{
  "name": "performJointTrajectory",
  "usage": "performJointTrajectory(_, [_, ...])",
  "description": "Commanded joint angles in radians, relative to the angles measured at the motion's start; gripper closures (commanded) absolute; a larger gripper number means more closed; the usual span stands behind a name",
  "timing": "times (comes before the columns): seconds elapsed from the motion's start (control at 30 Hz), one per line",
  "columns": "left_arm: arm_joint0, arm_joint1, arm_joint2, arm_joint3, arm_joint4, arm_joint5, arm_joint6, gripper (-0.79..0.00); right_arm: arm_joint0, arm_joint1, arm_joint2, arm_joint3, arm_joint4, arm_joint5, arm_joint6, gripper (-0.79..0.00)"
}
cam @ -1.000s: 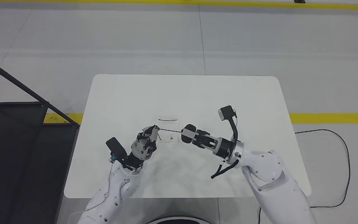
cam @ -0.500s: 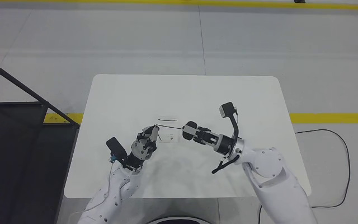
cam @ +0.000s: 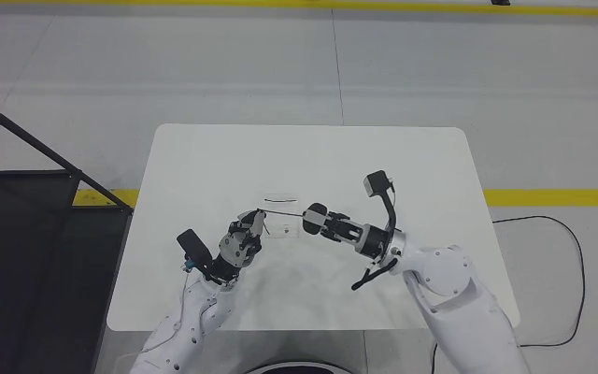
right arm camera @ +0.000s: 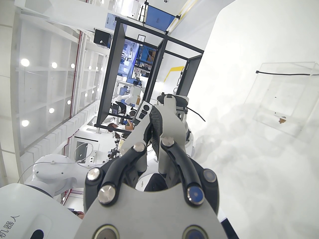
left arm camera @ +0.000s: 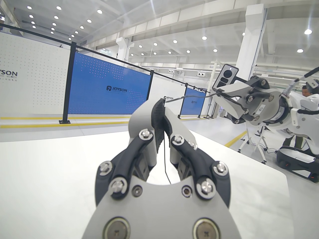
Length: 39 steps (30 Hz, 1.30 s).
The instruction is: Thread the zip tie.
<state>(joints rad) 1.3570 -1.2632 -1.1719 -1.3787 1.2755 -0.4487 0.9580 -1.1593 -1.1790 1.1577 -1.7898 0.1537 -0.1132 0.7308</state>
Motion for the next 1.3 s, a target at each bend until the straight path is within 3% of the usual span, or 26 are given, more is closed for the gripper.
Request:
performJointTrajectory(0.0, [0.000, 0.000, 0.000, 0.000, 0.000, 0.000, 0.000, 0.000, -0.002, 0.000, 0.001, 0.000, 0.002, -0.005, 0.000, 0.000])
performJointTrajectory(1.27, [0.000, 0.000, 0.000, 0.000, 0.000, 0.000, 0.000, 0.000, -0.004, 0.002, -0.001, -0.001, 0.005, -0.004, -0.005, 0.000])
